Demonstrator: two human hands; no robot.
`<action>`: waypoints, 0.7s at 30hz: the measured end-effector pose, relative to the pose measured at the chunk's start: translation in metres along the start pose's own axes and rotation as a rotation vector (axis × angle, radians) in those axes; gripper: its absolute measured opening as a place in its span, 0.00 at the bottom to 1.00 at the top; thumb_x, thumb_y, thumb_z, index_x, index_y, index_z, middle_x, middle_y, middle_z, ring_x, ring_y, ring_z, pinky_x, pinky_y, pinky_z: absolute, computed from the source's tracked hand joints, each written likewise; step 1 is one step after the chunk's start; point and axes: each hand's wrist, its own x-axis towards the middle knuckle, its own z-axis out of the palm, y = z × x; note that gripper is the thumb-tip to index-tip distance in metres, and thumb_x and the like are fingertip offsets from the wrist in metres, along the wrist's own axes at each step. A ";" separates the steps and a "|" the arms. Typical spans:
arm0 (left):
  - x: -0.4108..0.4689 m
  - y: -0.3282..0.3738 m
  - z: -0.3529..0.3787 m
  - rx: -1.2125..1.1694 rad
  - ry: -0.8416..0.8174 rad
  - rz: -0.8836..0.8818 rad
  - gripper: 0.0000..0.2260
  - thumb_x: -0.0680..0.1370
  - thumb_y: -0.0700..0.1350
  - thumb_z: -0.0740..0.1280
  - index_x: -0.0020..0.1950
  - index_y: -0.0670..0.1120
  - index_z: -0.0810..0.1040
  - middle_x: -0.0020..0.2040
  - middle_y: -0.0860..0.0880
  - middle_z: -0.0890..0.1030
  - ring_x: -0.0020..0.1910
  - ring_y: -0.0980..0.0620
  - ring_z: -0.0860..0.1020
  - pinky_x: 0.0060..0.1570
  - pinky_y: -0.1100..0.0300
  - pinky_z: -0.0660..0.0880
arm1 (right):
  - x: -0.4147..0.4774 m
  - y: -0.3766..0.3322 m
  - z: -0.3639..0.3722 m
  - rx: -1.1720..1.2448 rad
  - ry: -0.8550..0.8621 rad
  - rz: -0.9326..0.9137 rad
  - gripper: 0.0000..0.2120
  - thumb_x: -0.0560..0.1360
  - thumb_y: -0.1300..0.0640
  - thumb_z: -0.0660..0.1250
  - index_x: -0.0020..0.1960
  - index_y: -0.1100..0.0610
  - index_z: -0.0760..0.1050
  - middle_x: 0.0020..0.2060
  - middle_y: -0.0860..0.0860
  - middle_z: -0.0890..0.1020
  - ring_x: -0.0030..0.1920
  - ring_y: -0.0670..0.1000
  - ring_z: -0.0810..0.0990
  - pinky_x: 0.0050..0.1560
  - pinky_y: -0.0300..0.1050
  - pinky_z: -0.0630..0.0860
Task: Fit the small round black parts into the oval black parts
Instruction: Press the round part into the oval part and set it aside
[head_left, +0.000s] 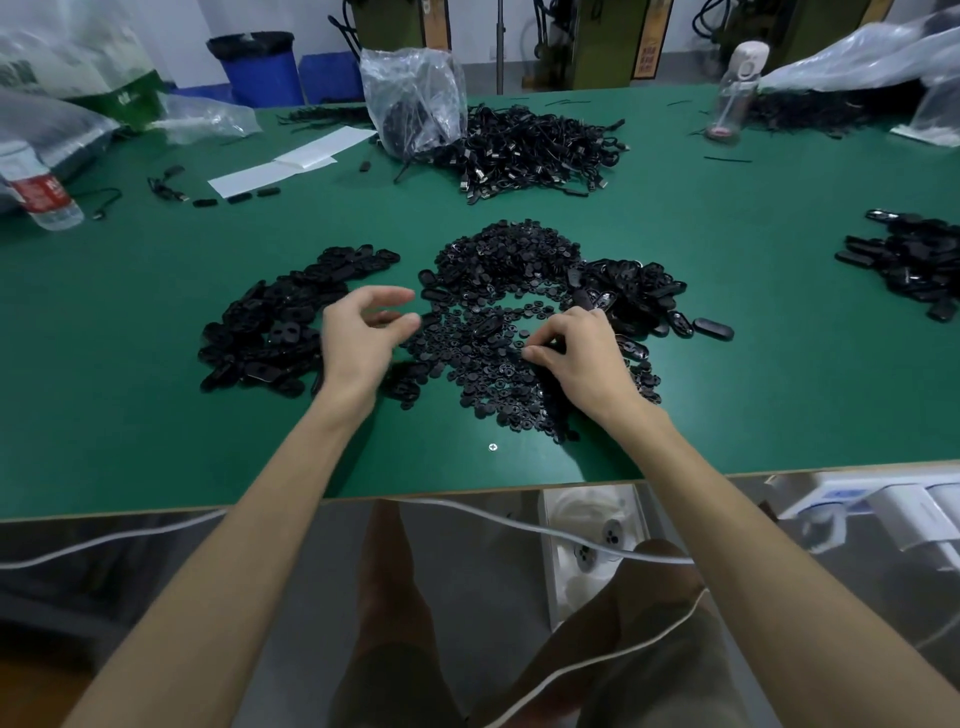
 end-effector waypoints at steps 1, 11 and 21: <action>-0.005 0.003 0.008 -0.016 -0.050 0.013 0.13 0.75 0.37 0.77 0.54 0.52 0.85 0.51 0.58 0.85 0.47 0.64 0.82 0.47 0.71 0.78 | 0.001 0.000 0.002 -0.005 0.011 0.005 0.06 0.77 0.52 0.75 0.50 0.54 0.85 0.47 0.48 0.77 0.55 0.51 0.69 0.54 0.45 0.66; -0.024 0.002 0.046 0.432 -0.301 0.241 0.12 0.76 0.43 0.78 0.57 0.42 0.87 0.57 0.49 0.79 0.55 0.51 0.78 0.61 0.55 0.75 | -0.001 0.001 0.006 -0.041 0.023 -0.058 0.11 0.77 0.47 0.74 0.56 0.52 0.85 0.48 0.48 0.76 0.56 0.52 0.68 0.58 0.47 0.68; -0.032 0.007 0.051 0.367 -0.212 0.234 0.04 0.78 0.43 0.76 0.51 0.47 0.83 0.48 0.52 0.82 0.47 0.56 0.80 0.54 0.60 0.78 | -0.002 0.002 0.008 -0.024 -0.010 -0.131 0.05 0.77 0.50 0.74 0.50 0.50 0.83 0.46 0.46 0.76 0.53 0.51 0.68 0.56 0.48 0.69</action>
